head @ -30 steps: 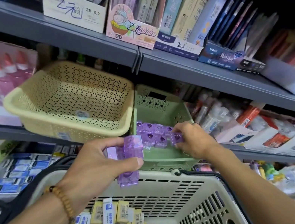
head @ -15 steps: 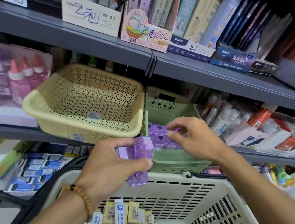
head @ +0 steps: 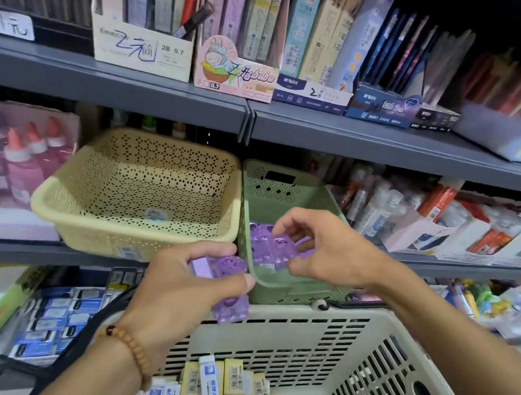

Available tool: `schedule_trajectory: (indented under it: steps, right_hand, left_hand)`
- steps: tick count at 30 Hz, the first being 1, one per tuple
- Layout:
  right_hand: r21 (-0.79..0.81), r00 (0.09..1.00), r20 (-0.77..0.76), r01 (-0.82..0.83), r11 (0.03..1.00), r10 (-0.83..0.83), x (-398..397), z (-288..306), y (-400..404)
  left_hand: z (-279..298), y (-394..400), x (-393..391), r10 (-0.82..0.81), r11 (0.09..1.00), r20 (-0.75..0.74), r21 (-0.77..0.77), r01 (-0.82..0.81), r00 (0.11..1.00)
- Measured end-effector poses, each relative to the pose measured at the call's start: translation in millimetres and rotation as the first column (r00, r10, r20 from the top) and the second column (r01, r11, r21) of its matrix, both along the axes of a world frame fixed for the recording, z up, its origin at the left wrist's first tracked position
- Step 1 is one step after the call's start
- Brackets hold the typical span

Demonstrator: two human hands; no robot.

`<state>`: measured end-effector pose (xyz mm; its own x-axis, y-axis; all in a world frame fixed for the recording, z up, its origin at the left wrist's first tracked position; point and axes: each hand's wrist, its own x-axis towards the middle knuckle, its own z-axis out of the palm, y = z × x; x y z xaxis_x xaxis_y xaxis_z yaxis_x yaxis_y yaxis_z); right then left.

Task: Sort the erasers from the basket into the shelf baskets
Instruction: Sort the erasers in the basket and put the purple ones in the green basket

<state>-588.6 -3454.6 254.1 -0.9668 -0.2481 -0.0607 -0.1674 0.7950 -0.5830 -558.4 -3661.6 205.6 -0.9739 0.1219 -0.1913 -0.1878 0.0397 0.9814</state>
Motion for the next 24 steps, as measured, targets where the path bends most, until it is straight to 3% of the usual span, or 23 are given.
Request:
schedule_trajectory:
  steps: [4,10,14,18,24]
  right_hand:
    - [0.134,0.992,0.037,0.114,0.984,-0.120,-14,-17,12]
    - [0.196,0.985,0.159,0.040,0.980,-0.072,-32,-37,3]
    - [0.297,0.996,0.089,-0.015,0.955,-0.012,-41,-43,-8]
    - [0.291,0.995,0.097,-0.032,0.956,0.003,-47,-50,-11]
    - [0.235,0.995,0.095,-0.001,0.972,-0.022,-48,-51,-6]
  left_hand:
    - [6,-4,0,-0.007,0.996,0.016,0.091,0.005,1.000]
    - [8,-9,0,0.005,0.981,0.056,0.193,-0.015,0.998]
    - [9,-10,-1,-0.050,0.931,0.141,0.365,-0.005,0.989]
    - [8,-10,-2,-0.107,0.871,0.198,0.492,-0.005,0.974]
    - [3,-9,-3,-0.112,0.844,0.201,0.536,-0.013,0.973]
